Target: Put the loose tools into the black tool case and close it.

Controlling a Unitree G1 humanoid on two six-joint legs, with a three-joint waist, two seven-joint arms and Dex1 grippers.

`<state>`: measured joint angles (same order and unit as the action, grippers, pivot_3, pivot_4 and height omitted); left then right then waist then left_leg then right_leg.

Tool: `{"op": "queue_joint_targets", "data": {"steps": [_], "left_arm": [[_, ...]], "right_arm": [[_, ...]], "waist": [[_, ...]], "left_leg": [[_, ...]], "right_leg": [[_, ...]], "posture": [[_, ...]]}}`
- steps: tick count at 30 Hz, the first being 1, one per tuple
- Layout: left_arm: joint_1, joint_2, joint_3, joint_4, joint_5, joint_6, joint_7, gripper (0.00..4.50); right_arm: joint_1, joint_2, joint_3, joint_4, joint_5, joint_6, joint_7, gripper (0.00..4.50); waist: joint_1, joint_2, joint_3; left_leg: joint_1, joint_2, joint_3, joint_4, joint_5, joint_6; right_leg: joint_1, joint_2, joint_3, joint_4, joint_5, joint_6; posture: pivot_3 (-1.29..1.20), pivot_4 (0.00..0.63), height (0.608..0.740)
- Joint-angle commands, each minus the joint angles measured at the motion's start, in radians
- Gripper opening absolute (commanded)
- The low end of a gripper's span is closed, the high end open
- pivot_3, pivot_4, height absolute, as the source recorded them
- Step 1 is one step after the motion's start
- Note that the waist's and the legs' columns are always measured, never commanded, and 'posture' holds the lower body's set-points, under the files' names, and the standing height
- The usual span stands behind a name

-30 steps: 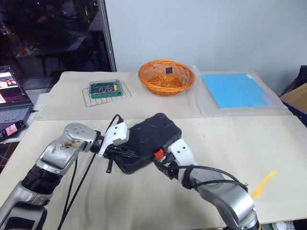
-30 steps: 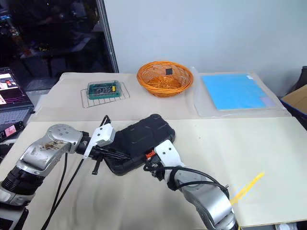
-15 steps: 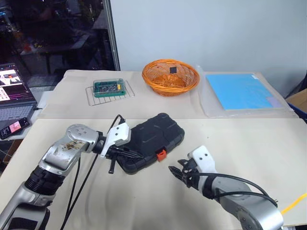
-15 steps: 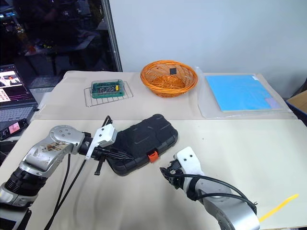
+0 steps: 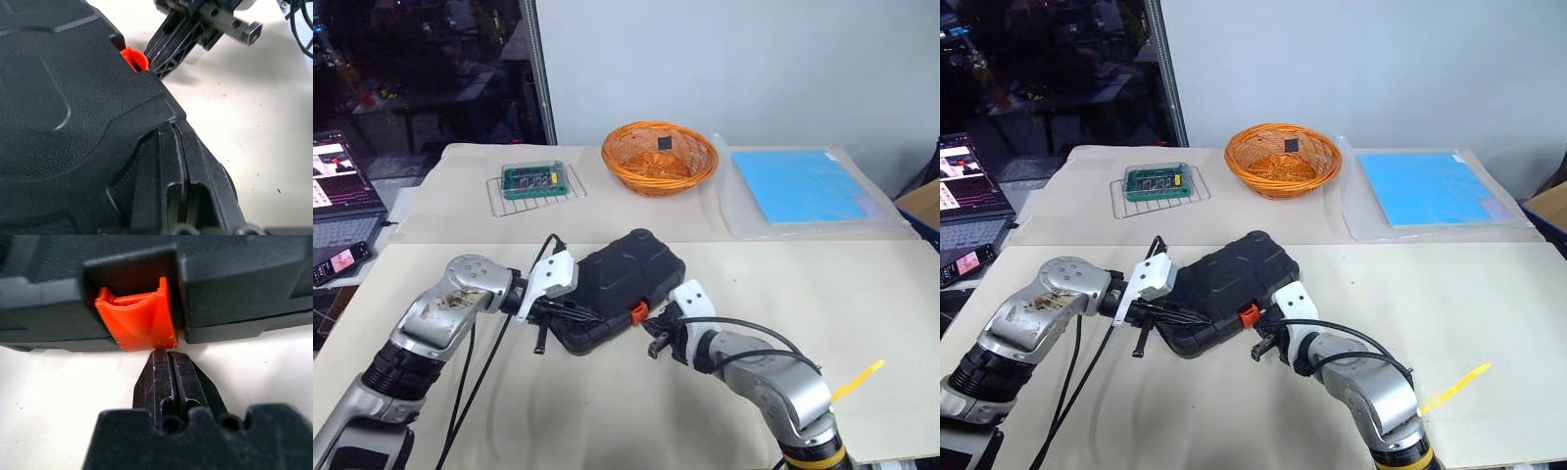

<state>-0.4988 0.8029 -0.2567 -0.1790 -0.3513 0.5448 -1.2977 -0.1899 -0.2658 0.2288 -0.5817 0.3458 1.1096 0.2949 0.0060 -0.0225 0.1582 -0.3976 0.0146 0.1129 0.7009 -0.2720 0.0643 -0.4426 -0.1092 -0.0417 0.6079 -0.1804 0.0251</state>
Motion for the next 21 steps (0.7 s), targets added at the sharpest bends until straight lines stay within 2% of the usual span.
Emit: {"op": "queue_joint_targets", "data": {"steps": [1,7,11,16,21], "left_arm": [[0.039,0.006,-0.059,0.034,0.057,0.019,0.016,0.0],[0.045,0.006,-0.058,0.036,0.063,0.018,0.021,0.0],[0.043,0.005,-0.058,0.038,0.063,0.017,0.024,0.0],[0.05,0.008,-0.056,0.034,0.062,0.02,0.029,0.0],[0.056,0.008,-0.053,0.03,0.062,0.023,0.035,0.0]], "right_arm": [[0.047,-0.025,-0.06,-0.145,0.067,-0.075,0.063,0.01],[0.138,-0.074,-0.122,-0.218,0.163,-0.089,0.144,0.01],[0.116,-0.073,-0.155,-0.192,0.177,-0.113,0.135,0.01],[0.054,-0.004,-0.132,-0.076,0.112,-0.203,0.078,0.01],[0.064,-0.01,-0.082,0.008,0.063,-0.267,0.081,0.01]], "waist": [[0.002,0.0,0.0],[0.006,0.0,0.0],[0.005,0.0,0.0],[0.006,0.0,0.0],[0.004,0.0,-0.001]], "left_leg": [[-0.001,0.0,0.0,0.0,0.0,0.0],[0.0,0.0,0.0,-0.004,0.001,0.003],[0.0,0.0,-0.001,-0.004,-0.002,-0.003],[0.001,0.0,-0.001,-0.004,-0.002,-0.004],[0.001,0.0,-0.001,-0.005,-0.001,-0.002]], "right_leg": [[0.0,0.0,0.0,0.0,0.0,0.0],[0.001,0.0,0.0,-0.003,-0.001,0.001],[0.001,-0.001,-0.001,-0.005,0.0,0.001],[0.001,-0.001,-0.001,-0.005,0.0,0.001],[0.002,-0.001,-0.001,-0.007,0.0,0.001]], "posture": [[0.0,0.15,0.74],[0.0,0.15,0.74],[0.0,0.15,0.74],[0.0,0.15,0.74],[0.0,0.15,0.74]]}}
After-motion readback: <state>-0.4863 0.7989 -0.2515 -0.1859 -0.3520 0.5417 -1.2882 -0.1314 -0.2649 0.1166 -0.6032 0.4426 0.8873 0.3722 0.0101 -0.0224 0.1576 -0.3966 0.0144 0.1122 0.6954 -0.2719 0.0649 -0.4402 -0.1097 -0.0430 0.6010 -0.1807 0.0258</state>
